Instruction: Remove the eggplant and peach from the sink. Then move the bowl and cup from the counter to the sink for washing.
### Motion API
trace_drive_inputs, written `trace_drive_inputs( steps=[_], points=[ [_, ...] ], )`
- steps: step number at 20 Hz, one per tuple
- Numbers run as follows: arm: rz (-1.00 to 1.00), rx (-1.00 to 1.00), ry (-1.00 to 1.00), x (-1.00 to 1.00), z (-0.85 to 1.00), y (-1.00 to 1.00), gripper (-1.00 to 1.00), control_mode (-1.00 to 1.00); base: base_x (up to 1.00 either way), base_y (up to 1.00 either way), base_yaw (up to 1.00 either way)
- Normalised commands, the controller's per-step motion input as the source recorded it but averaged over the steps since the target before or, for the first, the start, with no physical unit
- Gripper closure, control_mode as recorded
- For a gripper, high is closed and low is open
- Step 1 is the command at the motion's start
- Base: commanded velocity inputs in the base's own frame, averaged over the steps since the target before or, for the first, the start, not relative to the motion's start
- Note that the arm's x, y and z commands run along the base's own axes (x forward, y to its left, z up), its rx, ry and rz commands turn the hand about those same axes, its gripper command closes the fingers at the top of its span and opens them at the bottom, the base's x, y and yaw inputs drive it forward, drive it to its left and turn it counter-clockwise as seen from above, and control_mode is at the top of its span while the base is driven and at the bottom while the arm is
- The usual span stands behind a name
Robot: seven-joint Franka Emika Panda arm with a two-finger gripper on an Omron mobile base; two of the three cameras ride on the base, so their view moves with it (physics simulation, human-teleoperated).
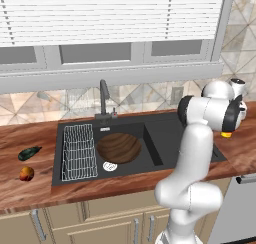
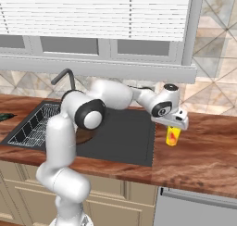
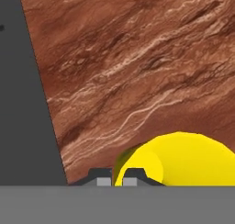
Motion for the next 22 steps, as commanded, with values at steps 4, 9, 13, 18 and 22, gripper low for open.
trace_drive_inputs(
  steps=[4, 9, 13, 18, 22],
  points=[
    [0.00, 0.00, -0.12, -0.14, 0.14, 0.30, 1.00, -1.00, 0.00, 0.00, 0.00],
    [0.01, 0.00, -0.11, -0.12, 0.08, 0.31, 1.00, -1.00, 0.00, 0.00, 0.00],
    [0.04, 0.00, -0.09, -0.10, 0.05, 0.32, 1.00, -1.00, 0.00, 0.00, 0.00],
    [0.05, 0.00, -0.08, -0.09, 0.03, 0.32, 1.00, -1.00, 0.00, 0.00, 0.00],
    [0.06, 0.00, -0.07, -0.06, 0.03, 0.34, 1.00, -1.00, 0.00, 0.00, 0.00]
  ],
)
